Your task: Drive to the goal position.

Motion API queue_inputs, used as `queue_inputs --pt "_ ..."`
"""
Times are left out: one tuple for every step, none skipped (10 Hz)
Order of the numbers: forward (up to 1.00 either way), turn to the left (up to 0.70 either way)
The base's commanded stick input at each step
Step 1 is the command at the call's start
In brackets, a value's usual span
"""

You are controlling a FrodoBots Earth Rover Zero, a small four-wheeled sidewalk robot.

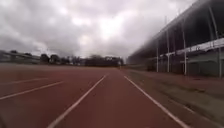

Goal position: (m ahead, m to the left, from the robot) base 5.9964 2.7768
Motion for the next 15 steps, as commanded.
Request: queue_inputs --pt "0.7 -0.23" --pt "0.7 -0.23" --pt "0.7 -0.22" --pt "0.7 -0.16" --pt "0.7 -0.11" --pt "0.7 -0.05" --pt "0.7 0.0" --pt "0.7 0.0" --pt "0.7 0.0" --pt "0.7 0.0" --pt "0.7 0.0" --pt "0.7 0.0" --pt "0.7 0.0" --pt "0.7 0.0" --pt "0.7 0.0"
